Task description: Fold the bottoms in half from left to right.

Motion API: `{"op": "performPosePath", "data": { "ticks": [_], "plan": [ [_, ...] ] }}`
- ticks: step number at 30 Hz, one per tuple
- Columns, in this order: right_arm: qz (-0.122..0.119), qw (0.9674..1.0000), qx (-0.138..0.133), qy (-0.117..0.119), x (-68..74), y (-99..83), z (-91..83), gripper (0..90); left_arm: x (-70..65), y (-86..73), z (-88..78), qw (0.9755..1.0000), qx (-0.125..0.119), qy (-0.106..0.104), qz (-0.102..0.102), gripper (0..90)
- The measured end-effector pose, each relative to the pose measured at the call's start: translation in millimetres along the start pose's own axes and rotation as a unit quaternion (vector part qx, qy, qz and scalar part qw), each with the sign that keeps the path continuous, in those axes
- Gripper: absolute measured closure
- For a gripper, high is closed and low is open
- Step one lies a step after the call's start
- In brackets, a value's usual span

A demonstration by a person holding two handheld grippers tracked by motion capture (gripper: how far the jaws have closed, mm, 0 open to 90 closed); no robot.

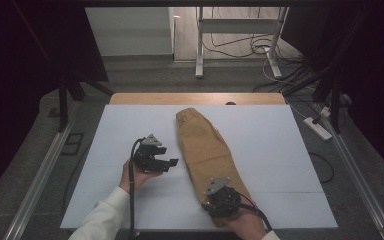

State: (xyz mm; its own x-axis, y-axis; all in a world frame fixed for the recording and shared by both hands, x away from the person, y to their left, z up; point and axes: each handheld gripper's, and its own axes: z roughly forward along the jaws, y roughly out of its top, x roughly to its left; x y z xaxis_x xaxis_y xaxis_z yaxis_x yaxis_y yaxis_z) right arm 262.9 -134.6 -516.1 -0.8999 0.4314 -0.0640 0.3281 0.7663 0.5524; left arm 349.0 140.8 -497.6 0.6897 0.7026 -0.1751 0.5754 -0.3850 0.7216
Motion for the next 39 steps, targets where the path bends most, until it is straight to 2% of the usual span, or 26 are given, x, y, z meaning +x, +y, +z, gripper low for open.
{"op": "performPosePath", "data": {
  "ticks": [6, 8, 15, 19, 24, 39],
  "plan": [
    [0.001, 1.0, 0.003, -0.001, -6.8, -2.0, -2.6, 79.4, -0.1, -0.1, 0.4, 1.0, 0.0, 0.0, 0.0, 29.1],
    [0.005, 1.0, 0.005, -0.003, -8.7, -2.4, -3.1, 83.0, -0.2, -0.1, 0.4, 1.0, 0.001, 0.001, 0.002, 29.2],
    [0.006, 1.0, 0.003, -0.001, -8.9, -2.9, -3.6, 84.3, 0.8, -0.2, -0.1, 1.0, 0.0, 0.001, 0.001, 29.1],
    [0.017, 0.9997, -0.006, 0.014, -11.9, -4.5, -4.4, 84.4, 1.7, -0.4, -0.6, 1.0, 0.0, 0.002, 0.0, 29.1],
    [0.011, 0.9997, -0.011, 0.019, -10.4, -4.1, -5.3, 84.4, 1.8, -0.5, -0.1, 1.0, 0.0, 0.001, 0.0, 29.1],
    [0.01, 0.9981, -0.025, 0.055, -2.9, -0.6, -4.9, 84.2, 2.3, -0.7, -0.3, 1.0, 0.0, 0.0, 0.0, 28.9]
  ]
}}
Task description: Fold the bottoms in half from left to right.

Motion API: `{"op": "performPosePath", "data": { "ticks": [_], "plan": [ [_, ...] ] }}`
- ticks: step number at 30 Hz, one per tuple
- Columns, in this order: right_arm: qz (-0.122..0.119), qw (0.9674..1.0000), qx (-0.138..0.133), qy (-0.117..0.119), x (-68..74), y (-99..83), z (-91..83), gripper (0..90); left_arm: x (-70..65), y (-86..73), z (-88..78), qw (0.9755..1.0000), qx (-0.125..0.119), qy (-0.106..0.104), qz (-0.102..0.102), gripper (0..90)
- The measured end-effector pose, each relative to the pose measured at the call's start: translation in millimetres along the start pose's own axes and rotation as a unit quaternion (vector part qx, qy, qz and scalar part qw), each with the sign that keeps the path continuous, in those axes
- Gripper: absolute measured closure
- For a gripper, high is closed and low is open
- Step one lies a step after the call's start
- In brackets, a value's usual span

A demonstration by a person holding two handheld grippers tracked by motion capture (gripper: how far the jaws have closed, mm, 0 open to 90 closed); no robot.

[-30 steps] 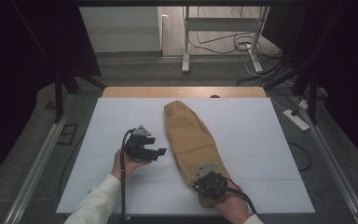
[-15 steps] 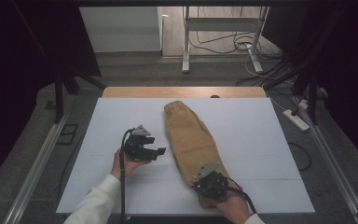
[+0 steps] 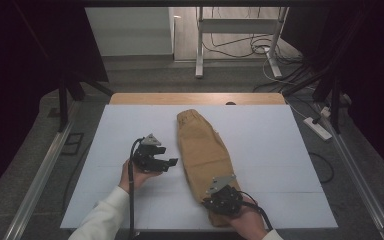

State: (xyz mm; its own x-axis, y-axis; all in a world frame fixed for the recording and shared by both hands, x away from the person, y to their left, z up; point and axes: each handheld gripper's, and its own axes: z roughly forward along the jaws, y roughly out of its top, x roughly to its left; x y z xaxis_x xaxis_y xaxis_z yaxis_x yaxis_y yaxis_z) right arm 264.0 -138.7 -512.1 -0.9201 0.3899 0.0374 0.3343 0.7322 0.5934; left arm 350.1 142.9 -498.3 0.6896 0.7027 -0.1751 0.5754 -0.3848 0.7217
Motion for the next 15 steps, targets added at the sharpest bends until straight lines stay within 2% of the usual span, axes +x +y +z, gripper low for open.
{"op": "performPosePath", "data": {
  "ticks": [15],
  "plan": [
    [-0.006, 0.9997, -0.003, 0.024, 10.2, 8.8, 7.4, 84.2, 1.7, -0.1, -1.6, 1.0, -0.003, -0.002, 0.0, 28.7]
  ]
}}
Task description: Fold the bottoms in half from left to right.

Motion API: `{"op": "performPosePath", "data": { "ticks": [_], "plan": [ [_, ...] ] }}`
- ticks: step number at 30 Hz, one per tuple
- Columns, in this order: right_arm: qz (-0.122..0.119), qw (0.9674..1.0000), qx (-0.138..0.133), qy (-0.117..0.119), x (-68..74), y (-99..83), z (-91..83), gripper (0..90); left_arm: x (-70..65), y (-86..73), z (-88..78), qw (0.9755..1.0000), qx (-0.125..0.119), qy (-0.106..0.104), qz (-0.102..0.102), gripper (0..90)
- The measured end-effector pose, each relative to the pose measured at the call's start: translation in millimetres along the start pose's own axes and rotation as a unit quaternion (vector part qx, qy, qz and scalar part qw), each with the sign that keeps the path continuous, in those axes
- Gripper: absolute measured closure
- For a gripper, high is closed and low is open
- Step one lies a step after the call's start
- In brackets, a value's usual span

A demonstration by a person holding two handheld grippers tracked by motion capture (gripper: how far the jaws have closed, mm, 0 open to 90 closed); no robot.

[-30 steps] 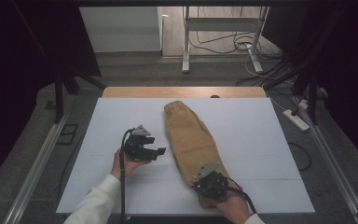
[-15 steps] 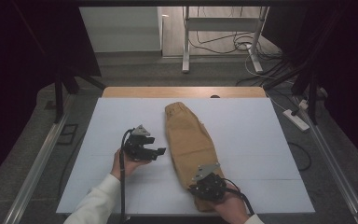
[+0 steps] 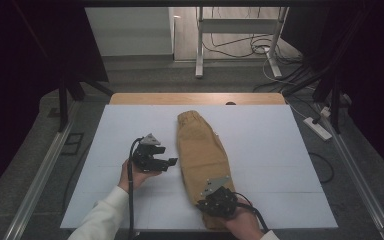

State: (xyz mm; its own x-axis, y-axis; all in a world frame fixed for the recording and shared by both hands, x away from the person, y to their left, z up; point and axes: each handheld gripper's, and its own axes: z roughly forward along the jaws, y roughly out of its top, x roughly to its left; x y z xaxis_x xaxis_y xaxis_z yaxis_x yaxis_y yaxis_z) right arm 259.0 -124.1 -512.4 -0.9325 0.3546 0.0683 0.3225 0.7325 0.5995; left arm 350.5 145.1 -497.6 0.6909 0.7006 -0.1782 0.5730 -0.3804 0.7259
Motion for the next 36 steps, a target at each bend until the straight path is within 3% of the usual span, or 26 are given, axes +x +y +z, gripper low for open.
{"op": "performPosePath", "data": {
  "ticks": [12, 22, 24, 27, 29, 33, 36],
  "plan": [
    [-0.022, 0.9993, -0.003, 0.029, 17.4, 13.4, 15.6, 84.2, 0.8, 0.0, -0.6, 1.0, 0.0, -0.001, 0.0, 28.7],
    [-0.032, 0.9988, -0.009, 0.035, 23.8, 18.1, 22.0, 83.5, 1.7, -0.5, -0.4, 1.0, 0.002, -0.002, -0.001, 28.6],
    [-0.035, 0.9987, -0.011, 0.035, 22.8, 17.5, 20.7, 77.1, 1.4, -0.4, -0.6, 1.0, 0.002, -0.001, 0.0, 28.6],
    [-0.03, 0.9986, -0.036, 0.024, 23.7, 17.4, 16.2, 56.7, 1.4, -0.5, -1.2, 1.0, 0.001, 0.0, 0.0, 28.5],
    [-0.03, 0.9979, -0.055, 0.016, 22.1, 18.3, 10.7, 47.9, 1.7, -0.6, -1.3, 1.0, 0.001, 0.0, -0.001, 28.5],
    [-0.011, 0.9965, -0.083, 0.006, 11.2, 17.8, -0.6, 43.0, 2.8, -0.7, -1.6, 1.0, 0.001, 0.001, -0.001, 28.5],
    [0.006, 0.9962, -0.087, -0.007, -0.3, 14.9, -6.4, 42.2, 3.2, -0.9, -1.5, 1.0, 0.002, 0.001, -0.002, 28.5]
  ]
}}
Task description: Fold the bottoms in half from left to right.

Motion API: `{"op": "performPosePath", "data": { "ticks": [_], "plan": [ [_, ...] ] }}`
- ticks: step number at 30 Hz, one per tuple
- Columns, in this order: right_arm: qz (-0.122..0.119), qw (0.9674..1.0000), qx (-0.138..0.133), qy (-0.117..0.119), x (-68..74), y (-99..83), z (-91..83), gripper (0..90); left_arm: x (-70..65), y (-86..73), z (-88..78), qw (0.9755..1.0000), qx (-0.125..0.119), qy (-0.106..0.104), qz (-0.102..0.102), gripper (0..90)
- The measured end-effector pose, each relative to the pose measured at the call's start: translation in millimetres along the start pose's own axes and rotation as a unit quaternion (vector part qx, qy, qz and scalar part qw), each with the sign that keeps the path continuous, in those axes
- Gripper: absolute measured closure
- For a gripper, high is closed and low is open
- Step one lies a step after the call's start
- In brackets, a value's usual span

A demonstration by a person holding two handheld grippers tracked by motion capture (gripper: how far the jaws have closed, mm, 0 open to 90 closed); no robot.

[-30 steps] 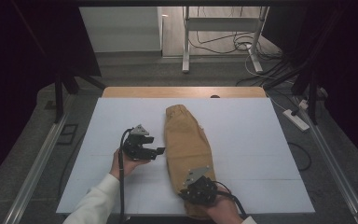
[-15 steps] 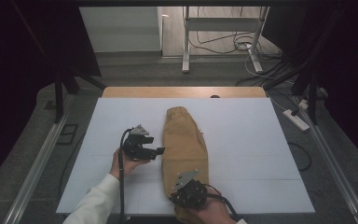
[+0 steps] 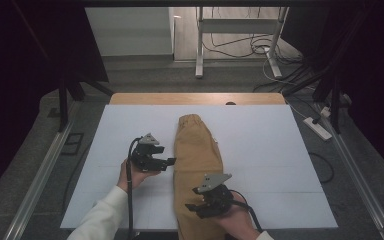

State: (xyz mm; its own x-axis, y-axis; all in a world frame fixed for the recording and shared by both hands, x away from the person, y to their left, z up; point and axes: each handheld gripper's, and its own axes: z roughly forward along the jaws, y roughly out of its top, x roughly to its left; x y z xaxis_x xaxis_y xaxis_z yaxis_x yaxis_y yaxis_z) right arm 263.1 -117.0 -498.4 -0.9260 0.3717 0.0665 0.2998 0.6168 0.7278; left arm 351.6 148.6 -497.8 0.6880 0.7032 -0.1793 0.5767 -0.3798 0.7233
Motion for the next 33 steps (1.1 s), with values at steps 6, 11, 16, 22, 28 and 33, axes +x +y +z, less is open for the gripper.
{"op": "performPosePath", "data": {
  "ticks": [6, 11, 16, 22, 28, 33],
  "plan": [
    [0.026, 0.9995, -0.007, -0.016, -22.1, -5.5, -7.3, 39.7, -0.5, -0.1, 1.0, 1.0, 0.002, 0.0, 0.001, 28.4],
    [0.031, 0.9991, -0.015, -0.025, -33.4, -9.6, -9.3, 38.5, -0.4, -0.4, 2.0, 1.0, 0.004, -0.001, 0.001, 28.4],
    [0.04, 0.9986, -0.016, -0.03, -42.1, -11.9, -10.5, 38.1, 0.1, -0.7, 2.8, 1.0, 0.004, -0.004, 0.002, 28.4],
    [0.053, 0.9977, -0.018, -0.039, -54.1, -13.4, -11.8, 37.7, 1.7, -0.2, 4.5, 1.0, 0.006, -0.007, 0.001, 28.4],
    [0.07, 0.9959, -0.021, -0.053, -68.3, -16.1, -14.6, 37.7, 2.3, -1.7, 5.1, 0.9999, 0.009, -0.005, 0.002, 28.4],
    [0.078, 0.9943, -0.021, -0.069, -78.2, -18.7, -16.8, 37.1, 0.8, -1.7, 4.5, 1.0, 0.008, -0.004, 0.003, 28.4]
  ]
}}
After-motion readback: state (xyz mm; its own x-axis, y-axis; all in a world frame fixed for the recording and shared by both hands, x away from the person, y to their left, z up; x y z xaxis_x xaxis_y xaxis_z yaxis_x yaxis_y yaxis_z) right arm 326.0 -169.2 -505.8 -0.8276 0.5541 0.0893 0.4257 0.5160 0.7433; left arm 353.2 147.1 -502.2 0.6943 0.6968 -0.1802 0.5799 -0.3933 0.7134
